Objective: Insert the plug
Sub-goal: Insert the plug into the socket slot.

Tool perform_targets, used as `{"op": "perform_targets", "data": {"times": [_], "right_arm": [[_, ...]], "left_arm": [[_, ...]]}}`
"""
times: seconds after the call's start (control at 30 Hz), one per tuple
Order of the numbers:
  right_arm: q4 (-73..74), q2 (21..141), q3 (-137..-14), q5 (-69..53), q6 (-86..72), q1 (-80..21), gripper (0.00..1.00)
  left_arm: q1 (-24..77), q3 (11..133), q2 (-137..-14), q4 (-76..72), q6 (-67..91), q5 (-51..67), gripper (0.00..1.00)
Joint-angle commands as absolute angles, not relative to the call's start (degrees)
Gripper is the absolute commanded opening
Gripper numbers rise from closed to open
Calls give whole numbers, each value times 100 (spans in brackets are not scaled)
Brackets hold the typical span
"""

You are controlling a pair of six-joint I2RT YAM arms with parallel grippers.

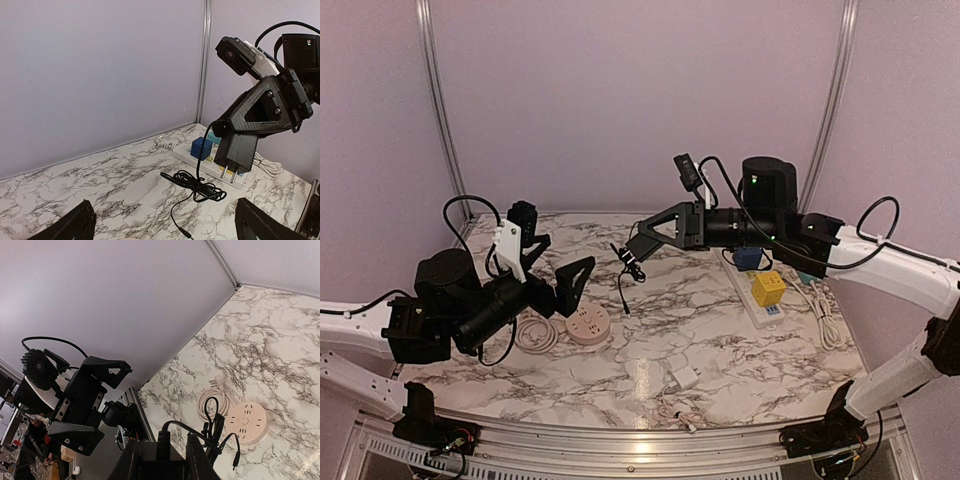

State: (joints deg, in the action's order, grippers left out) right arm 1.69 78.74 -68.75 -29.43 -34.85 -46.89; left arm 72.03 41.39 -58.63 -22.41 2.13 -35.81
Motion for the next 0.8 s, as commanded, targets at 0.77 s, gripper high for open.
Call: {"op": "perform_targets", "data": {"times": [0.77], "right_arm": [[388,7603,-7039,-2692,-3412,-4611,0]], "left_arm": [[7137,4075,-5982,-2479,366,-3486,99]]}}
